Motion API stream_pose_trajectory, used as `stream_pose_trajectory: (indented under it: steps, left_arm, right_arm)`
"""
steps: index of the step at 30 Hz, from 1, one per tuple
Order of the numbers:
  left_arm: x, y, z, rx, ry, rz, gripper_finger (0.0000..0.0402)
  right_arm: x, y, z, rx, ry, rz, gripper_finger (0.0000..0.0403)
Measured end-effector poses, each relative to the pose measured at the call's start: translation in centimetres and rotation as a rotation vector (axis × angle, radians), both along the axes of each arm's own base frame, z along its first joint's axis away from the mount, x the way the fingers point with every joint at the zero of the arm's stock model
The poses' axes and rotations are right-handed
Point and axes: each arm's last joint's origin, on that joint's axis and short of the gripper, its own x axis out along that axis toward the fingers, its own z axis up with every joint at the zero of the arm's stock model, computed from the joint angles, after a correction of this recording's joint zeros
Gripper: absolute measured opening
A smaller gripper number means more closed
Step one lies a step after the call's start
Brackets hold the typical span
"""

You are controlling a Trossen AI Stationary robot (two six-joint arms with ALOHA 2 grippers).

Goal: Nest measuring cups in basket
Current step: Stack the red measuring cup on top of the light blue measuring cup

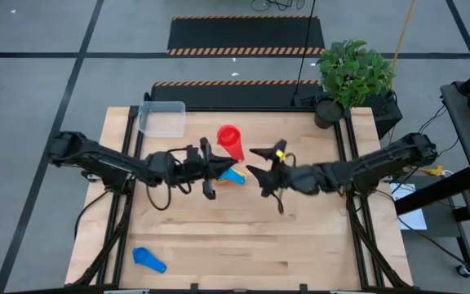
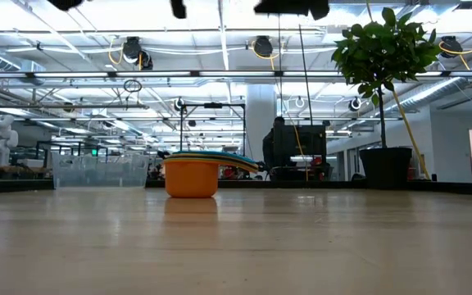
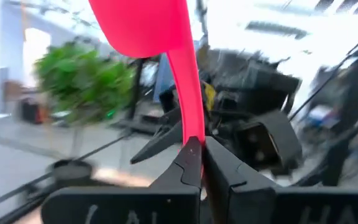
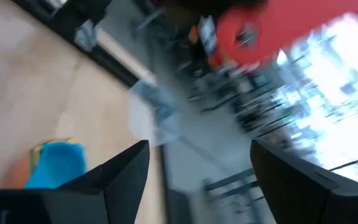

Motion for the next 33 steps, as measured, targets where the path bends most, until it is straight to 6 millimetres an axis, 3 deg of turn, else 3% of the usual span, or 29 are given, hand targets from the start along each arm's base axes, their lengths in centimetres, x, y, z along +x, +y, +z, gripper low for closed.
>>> stream_pose_trajectory:
  steps: [5,12,18,23,27,33]
  left_arm:
    - [1.6,-0.2,-1.4,-0.060,-0.106,-0.052,0.0003]
    - [2.7,0.5,-2.8,-0.132,-0.143,-0.050,0.0005]
    - [2.6,0.5,-2.7,-0.156,-0.166,-0.067,0.0006]
    - [2.5,0.4,-2.5,-0.196,-0.198,-0.085,0.0007]
    - [2.5,0.4,-2.5,-0.210,-0.199,-0.089,0.0007]
    - [2.5,0.5,-2.5,-0.274,-0.210,-0.105,0.0007]
  right_arm:
    - [-0.5,2.8,0.9,-0.116,-0.055,-0.026,0.0272]
    - [-1.5,4.5,2.0,-0.207,-0.082,-0.115,0.0266]
    - [-1.5,4.3,1.6,-0.246,-0.023,-0.159,0.0245]
    - [-1.3,3.4,0.9,-0.112,-0.064,-0.228,0.0240]
    - [-1.4,3.4,0.8,-0.204,0.010,-0.225,0.0245]
    - [-1.4,5.1,0.1,-0.356,0.115,-0.120,0.0246]
